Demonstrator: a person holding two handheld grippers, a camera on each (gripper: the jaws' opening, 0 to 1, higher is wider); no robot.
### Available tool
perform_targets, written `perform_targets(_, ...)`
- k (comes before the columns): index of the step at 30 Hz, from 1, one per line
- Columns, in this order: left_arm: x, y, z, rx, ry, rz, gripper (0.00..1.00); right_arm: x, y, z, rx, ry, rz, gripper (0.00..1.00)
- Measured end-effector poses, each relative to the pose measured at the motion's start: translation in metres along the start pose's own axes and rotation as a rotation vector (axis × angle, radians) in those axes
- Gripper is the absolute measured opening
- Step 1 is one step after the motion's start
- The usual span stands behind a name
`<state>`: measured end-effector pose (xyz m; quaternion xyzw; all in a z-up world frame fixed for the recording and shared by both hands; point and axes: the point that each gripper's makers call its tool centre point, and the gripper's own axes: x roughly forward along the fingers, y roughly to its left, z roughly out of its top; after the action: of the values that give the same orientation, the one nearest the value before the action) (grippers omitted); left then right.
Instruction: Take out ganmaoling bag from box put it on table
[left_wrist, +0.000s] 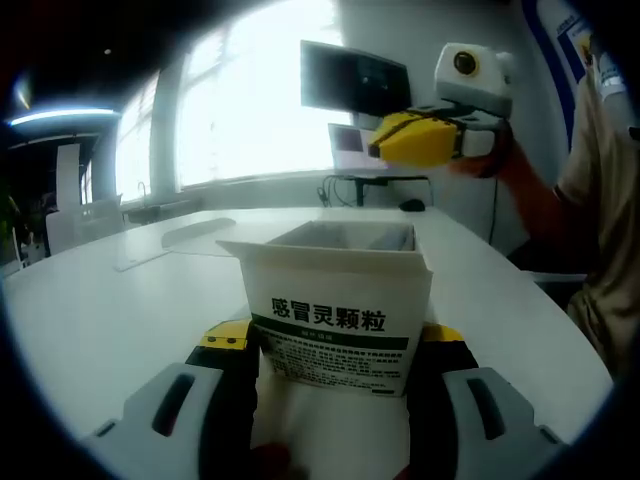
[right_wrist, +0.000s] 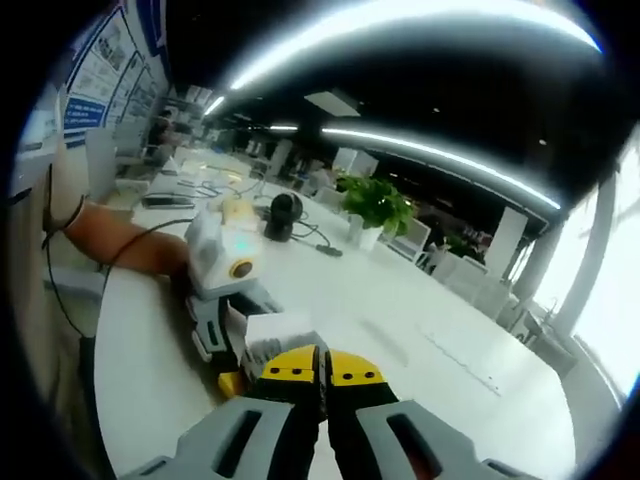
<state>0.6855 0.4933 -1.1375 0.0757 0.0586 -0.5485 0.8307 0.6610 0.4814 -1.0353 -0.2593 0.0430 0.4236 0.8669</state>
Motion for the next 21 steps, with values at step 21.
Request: perform_targets(21, 0.000, 0.000, 0.000, -0.001, 0.003, -0.002, 0.50, 0.039, 0.002, -0.032, -0.174, 0.241, 0.157, 0.02)
